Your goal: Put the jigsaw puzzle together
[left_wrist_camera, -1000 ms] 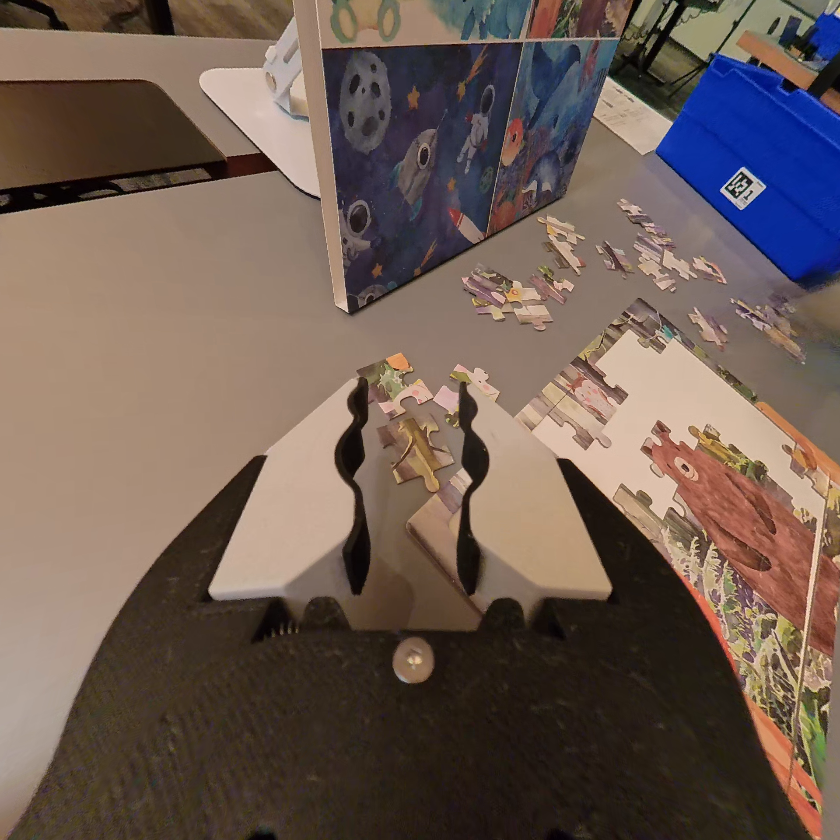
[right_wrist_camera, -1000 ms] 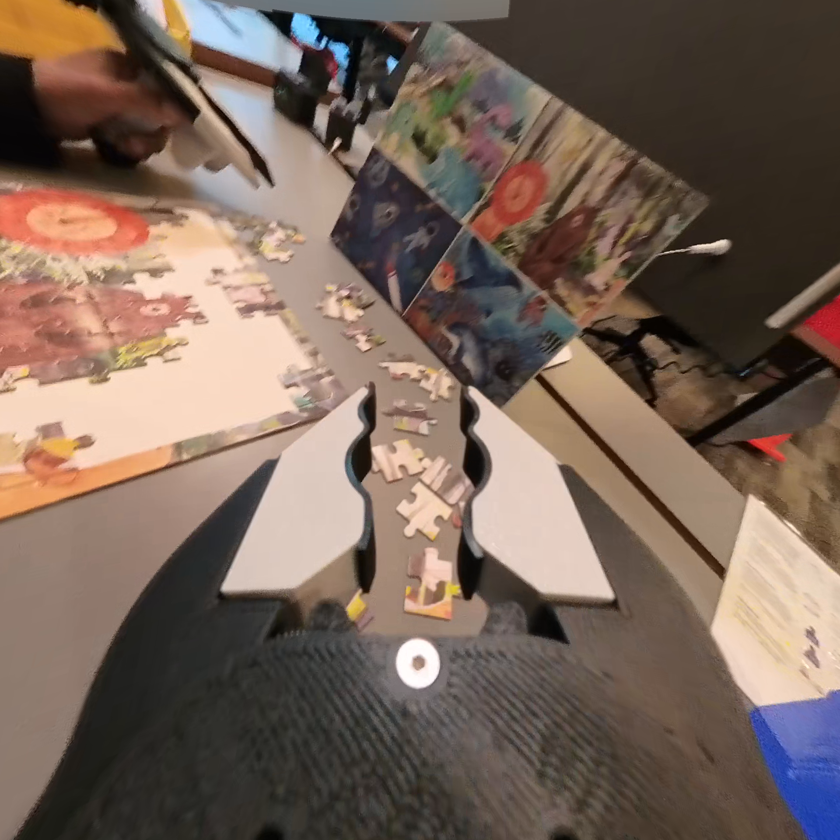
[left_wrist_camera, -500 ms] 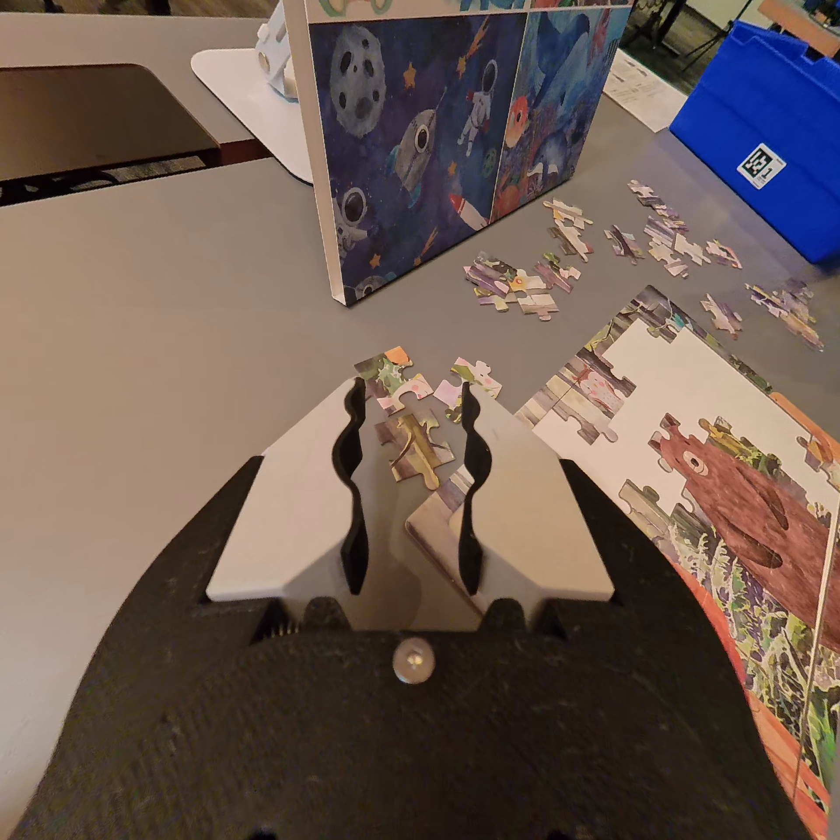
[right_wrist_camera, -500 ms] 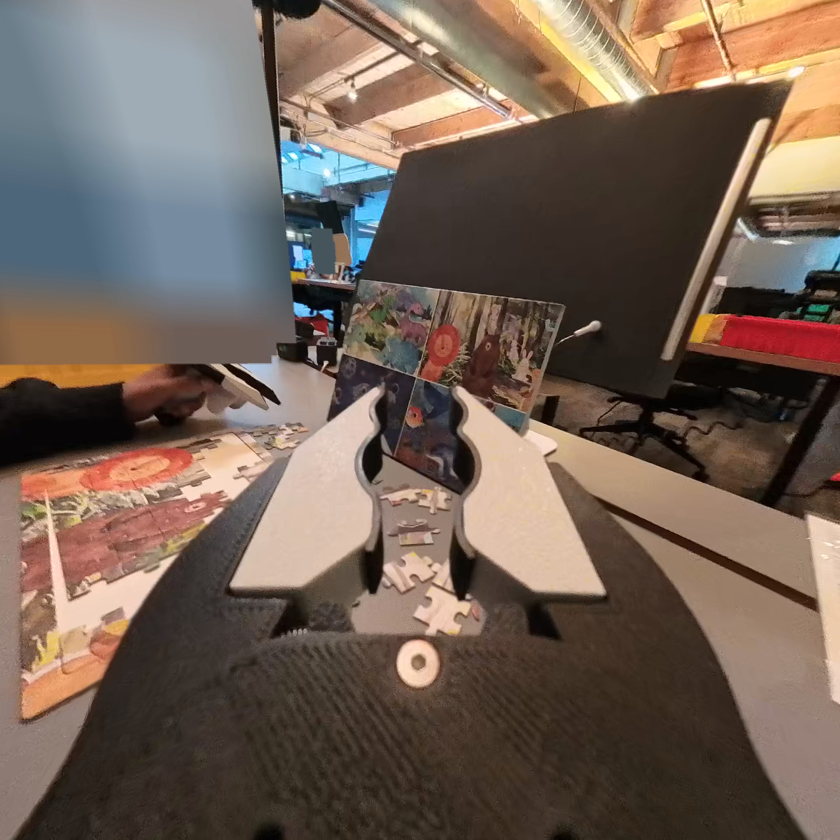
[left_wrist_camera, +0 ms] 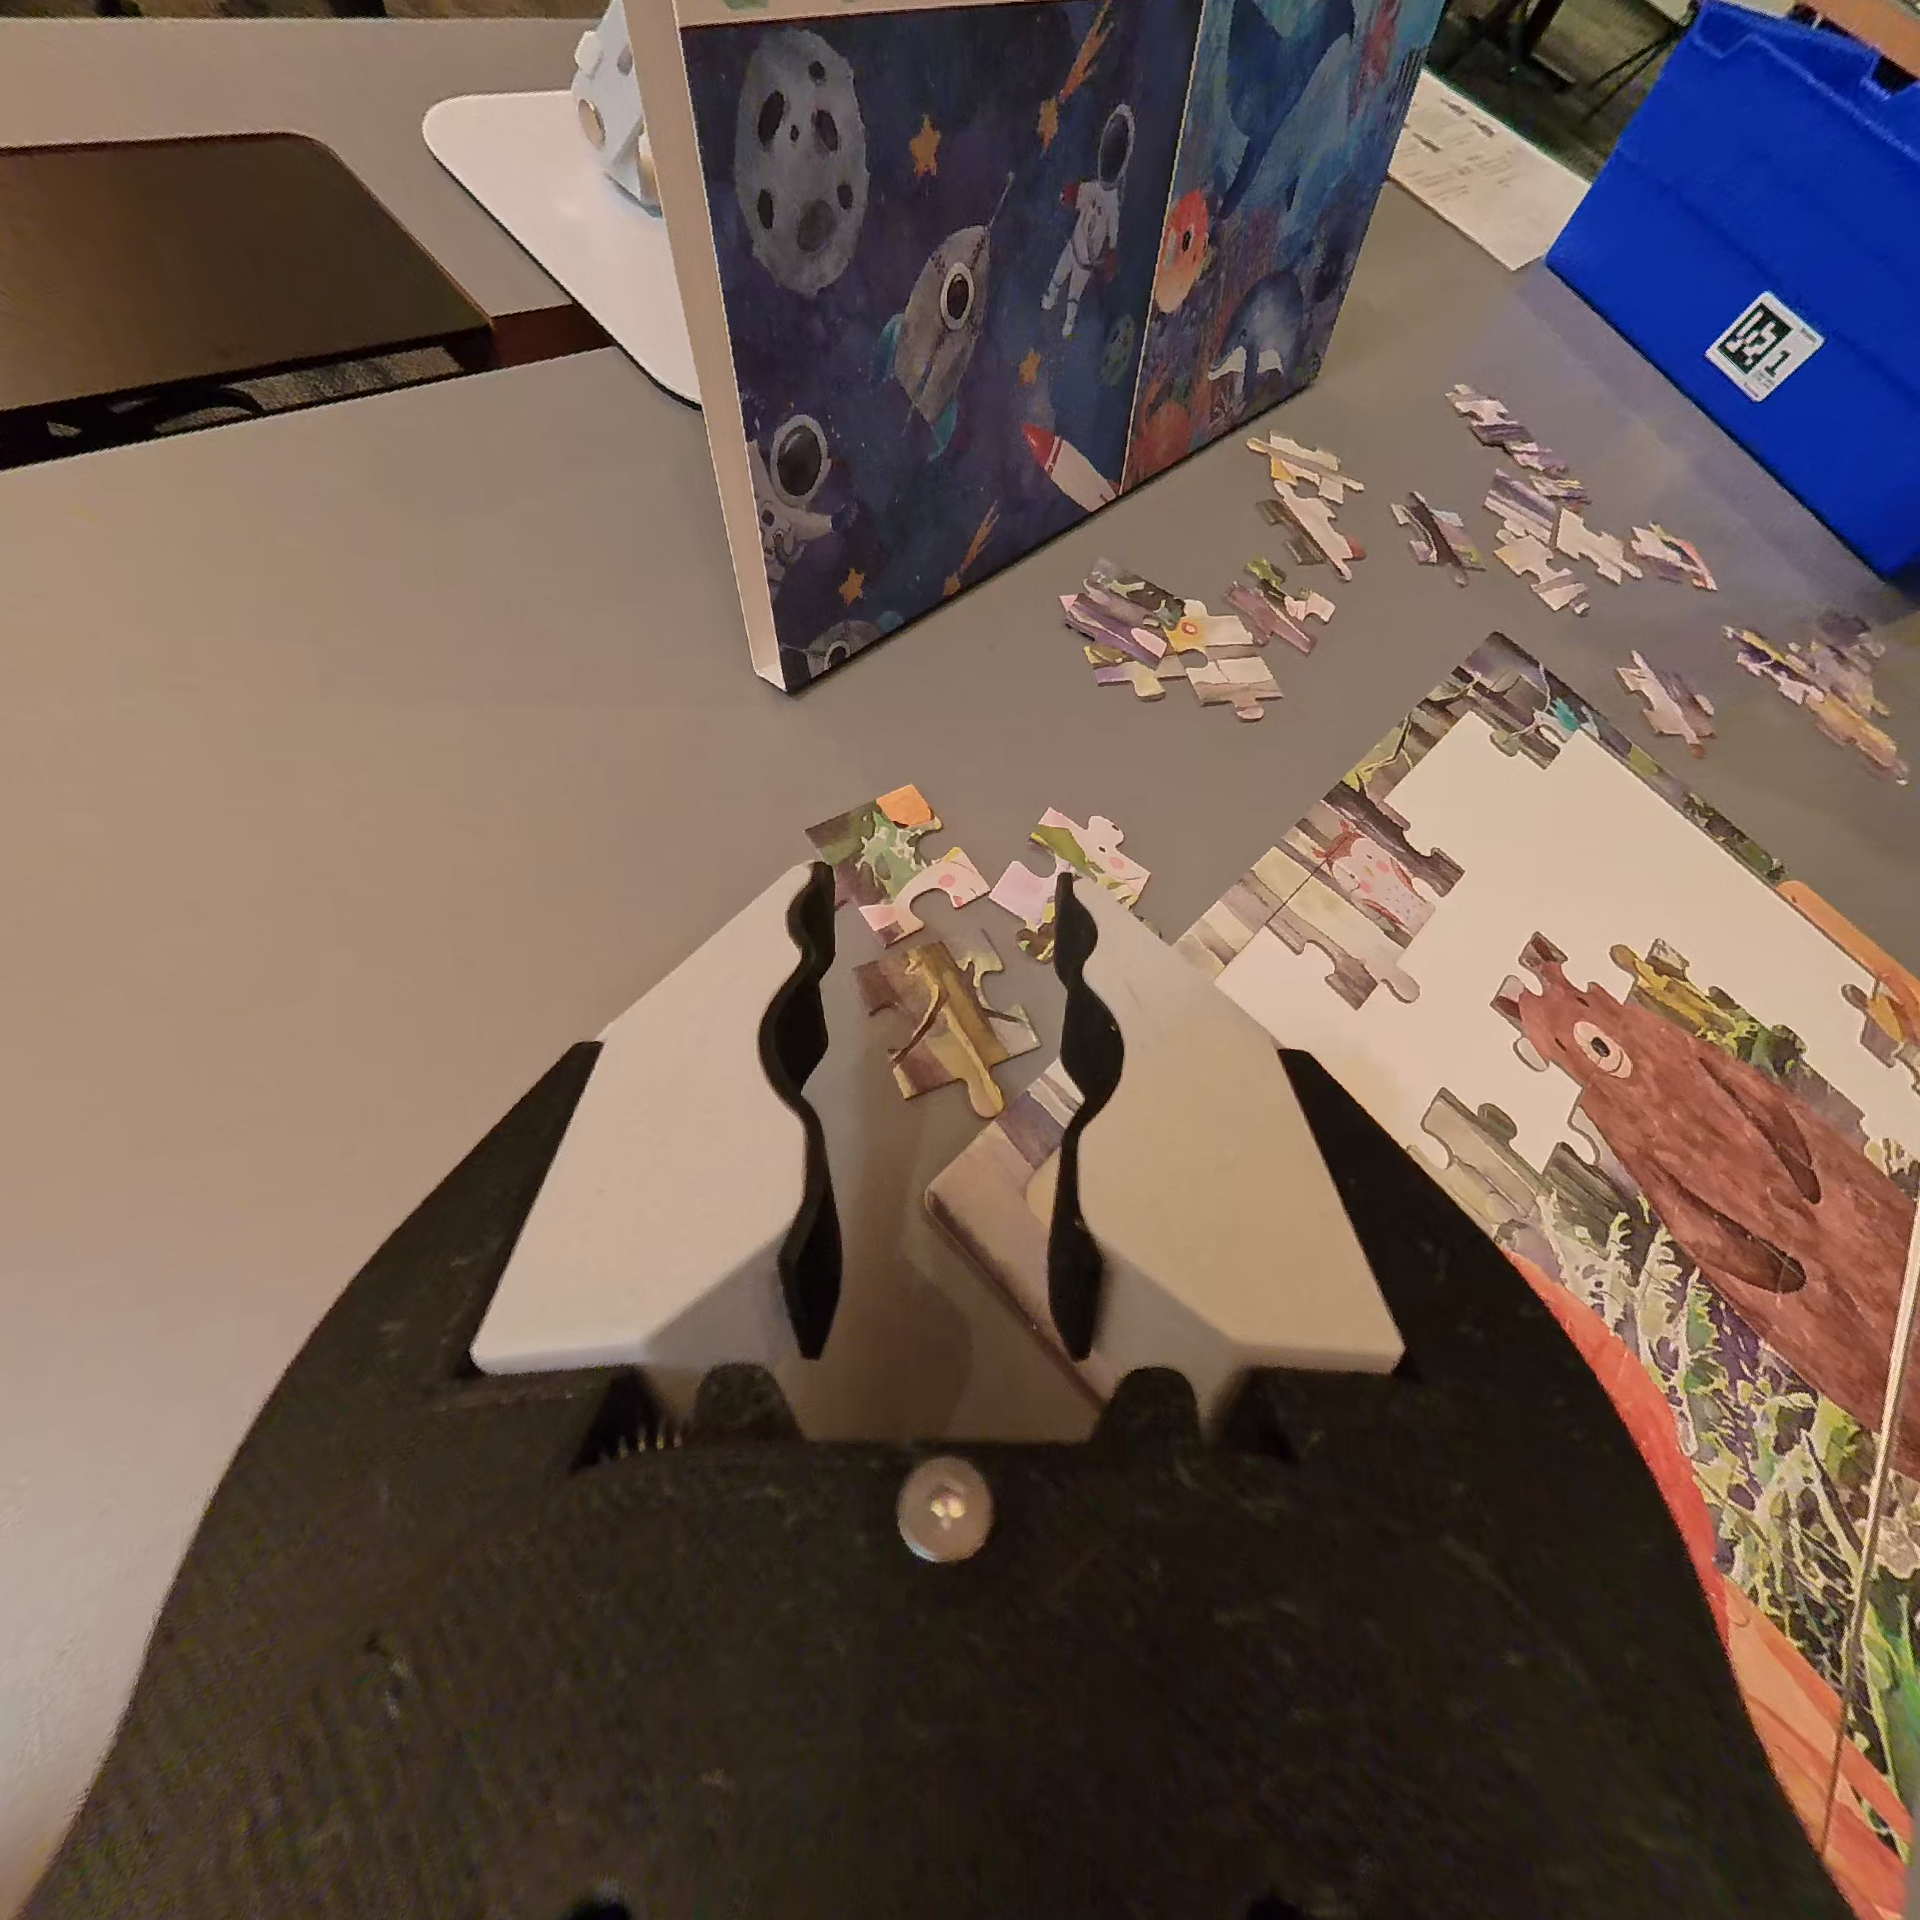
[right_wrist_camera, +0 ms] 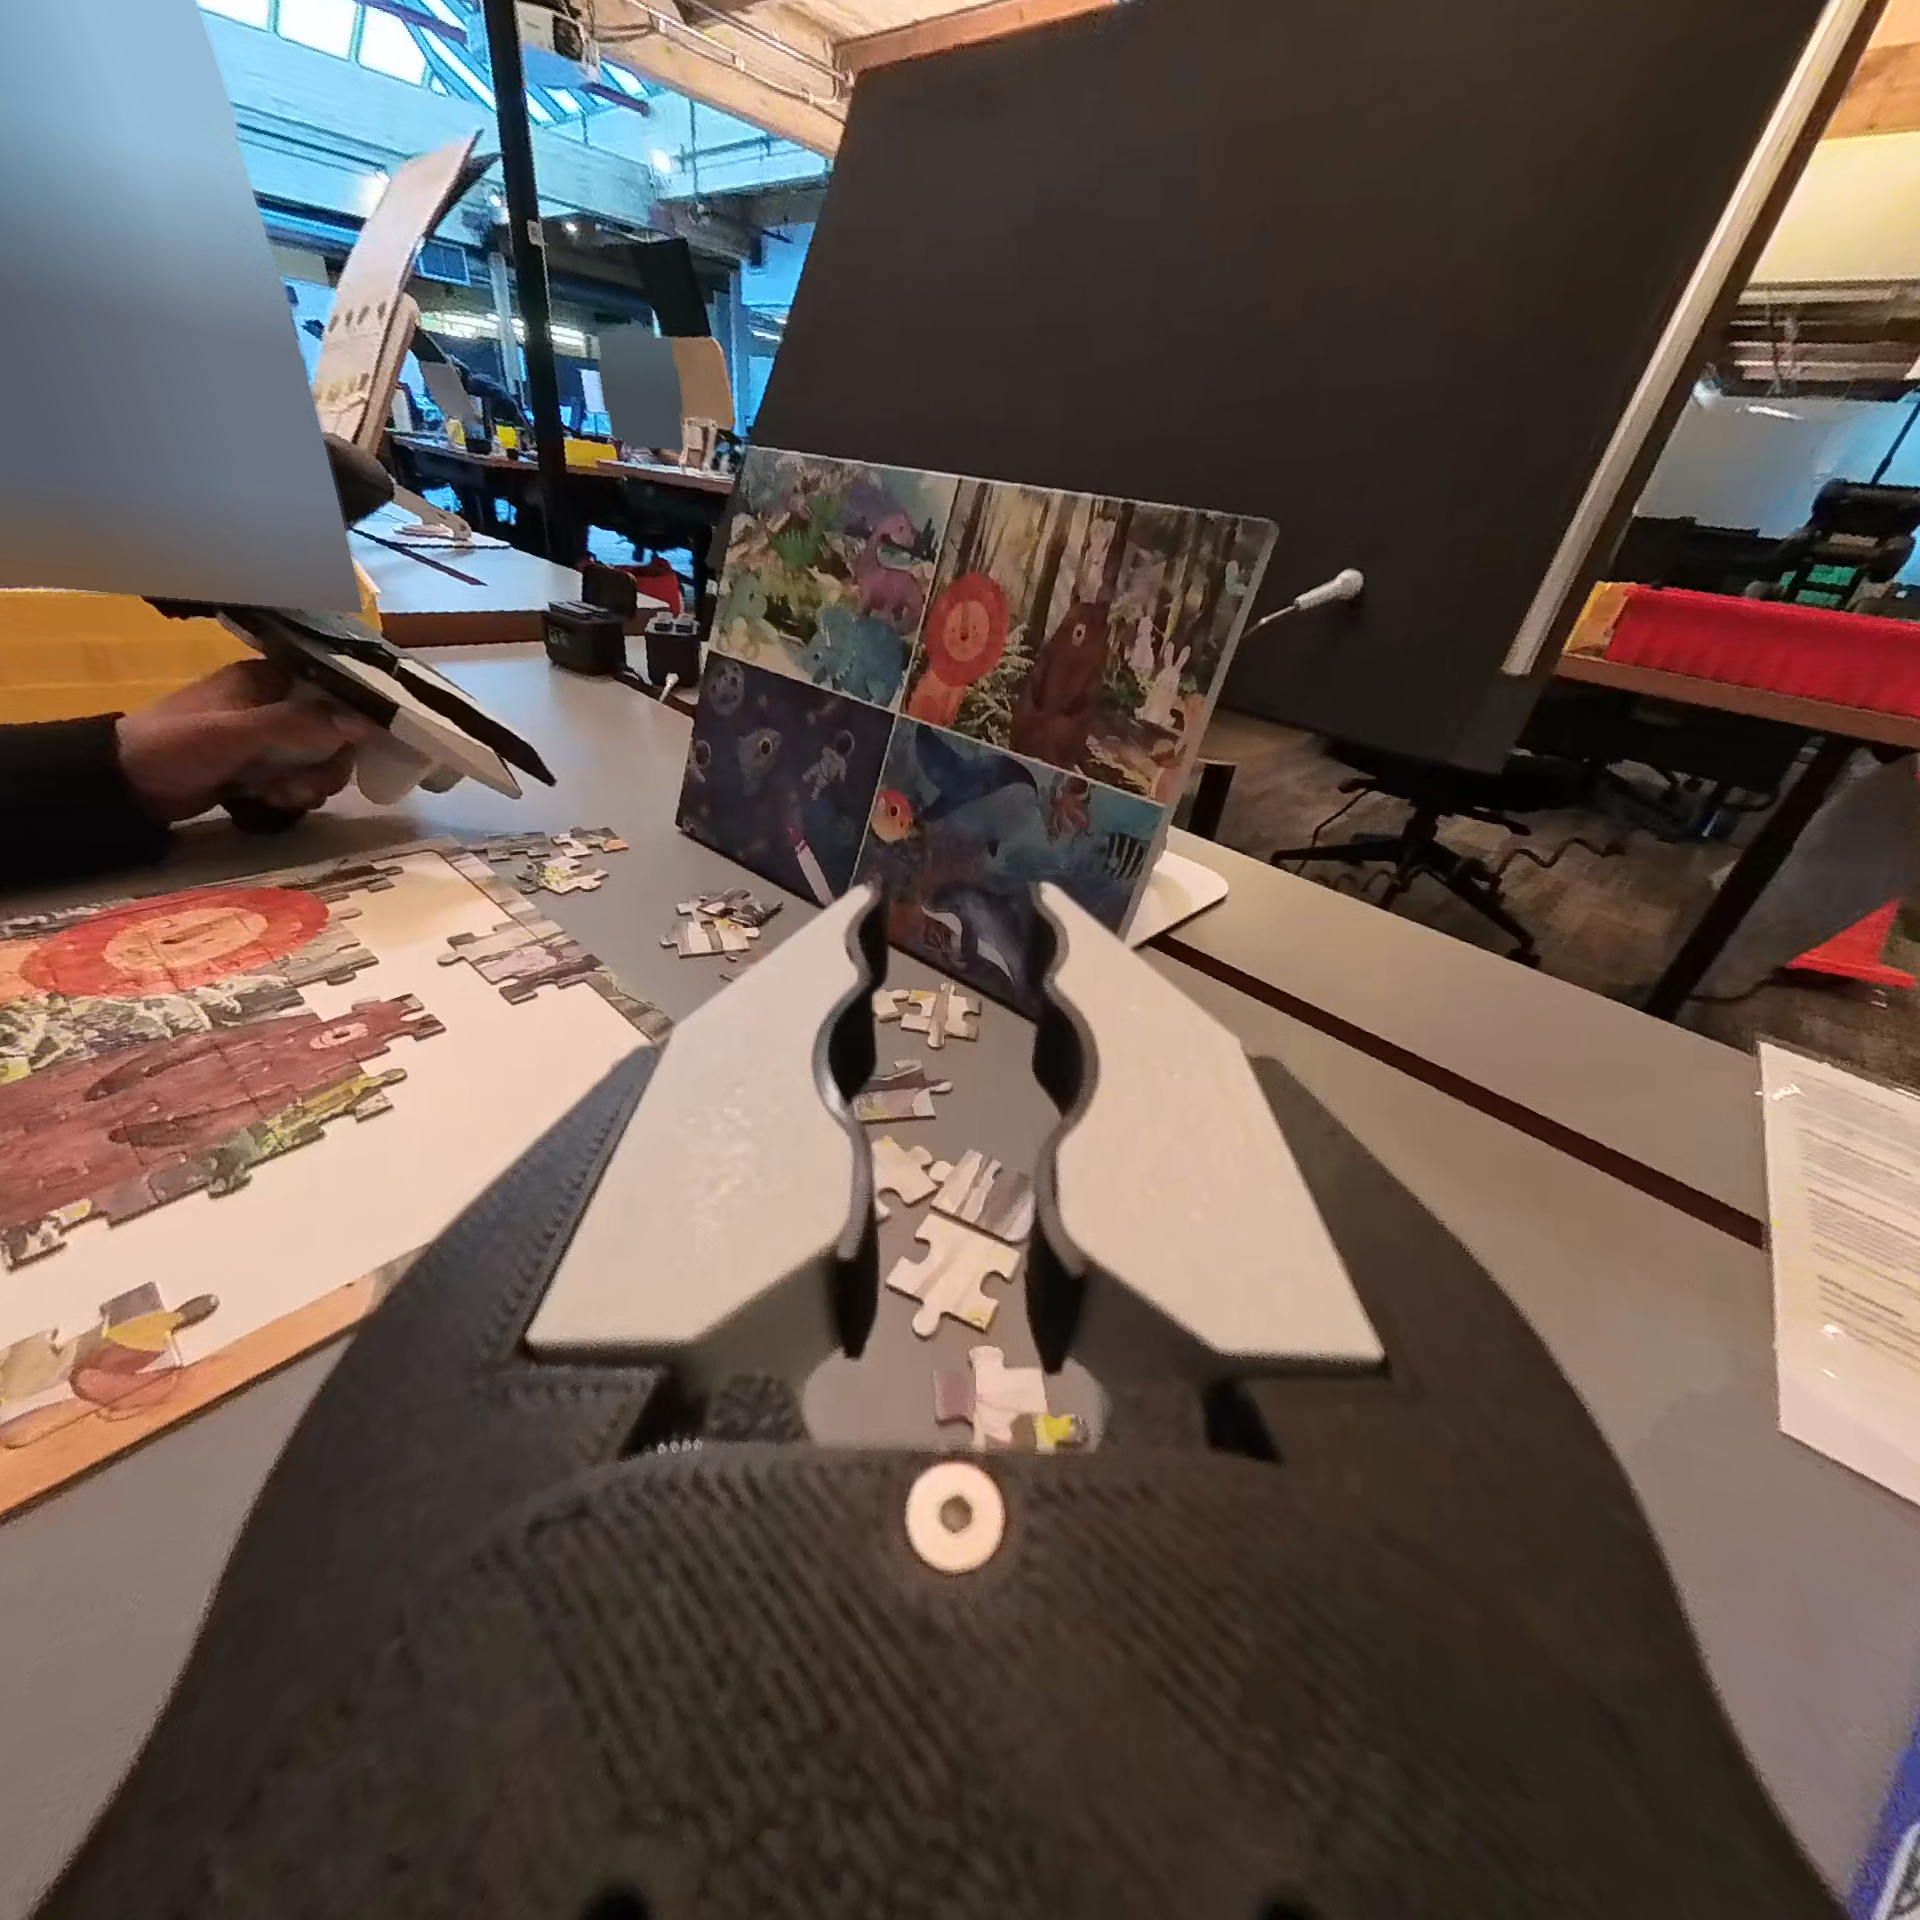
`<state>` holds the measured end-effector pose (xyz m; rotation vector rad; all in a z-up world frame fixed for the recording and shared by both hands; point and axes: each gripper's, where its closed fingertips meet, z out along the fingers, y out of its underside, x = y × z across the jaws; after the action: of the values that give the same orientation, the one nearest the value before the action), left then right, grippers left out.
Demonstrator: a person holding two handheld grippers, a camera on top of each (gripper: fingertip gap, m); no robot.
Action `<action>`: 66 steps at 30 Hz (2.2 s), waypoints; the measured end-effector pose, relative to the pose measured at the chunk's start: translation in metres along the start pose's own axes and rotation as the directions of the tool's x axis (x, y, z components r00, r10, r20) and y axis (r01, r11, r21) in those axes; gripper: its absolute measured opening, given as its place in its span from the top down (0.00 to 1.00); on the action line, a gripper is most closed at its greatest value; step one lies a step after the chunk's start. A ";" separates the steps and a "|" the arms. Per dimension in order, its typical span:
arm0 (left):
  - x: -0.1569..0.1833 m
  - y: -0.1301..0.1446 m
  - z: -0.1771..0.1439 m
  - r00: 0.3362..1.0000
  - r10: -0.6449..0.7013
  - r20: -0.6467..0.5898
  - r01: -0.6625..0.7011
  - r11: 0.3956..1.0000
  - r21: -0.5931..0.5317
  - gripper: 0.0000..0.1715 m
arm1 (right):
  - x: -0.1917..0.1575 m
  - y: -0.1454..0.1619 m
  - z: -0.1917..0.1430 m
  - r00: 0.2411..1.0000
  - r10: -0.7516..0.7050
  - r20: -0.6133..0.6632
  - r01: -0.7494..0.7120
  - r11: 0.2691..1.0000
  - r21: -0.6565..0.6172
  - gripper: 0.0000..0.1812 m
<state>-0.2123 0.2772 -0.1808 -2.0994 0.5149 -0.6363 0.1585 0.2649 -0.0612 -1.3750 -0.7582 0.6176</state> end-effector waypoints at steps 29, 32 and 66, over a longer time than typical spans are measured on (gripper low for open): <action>0.000 0.001 0.001 1.000 -0.023 -0.012 0.023 1.000 -0.006 0.75 | 0.024 0.032 0.005 0.989 0.100 -0.113 -0.113 0.987 -0.111 0.87; 0.000 0.001 0.001 1.000 -0.023 -0.013 0.023 1.000 -0.009 0.74 | 0.025 0.036 0.006 0.988 0.081 -0.131 -0.099 0.985 -0.139 0.87; 0.001 0.000 0.000 0.999 -0.030 -0.027 0.030 1.000 0.000 0.74 | 0.019 0.154 -0.028 0.971 0.112 -0.213 -0.237 0.596 -0.768 0.89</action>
<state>-0.2113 0.2767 -0.1811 -2.1037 0.4992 -0.6825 0.1992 0.2784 -0.2130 -2.3271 -0.8192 0.3093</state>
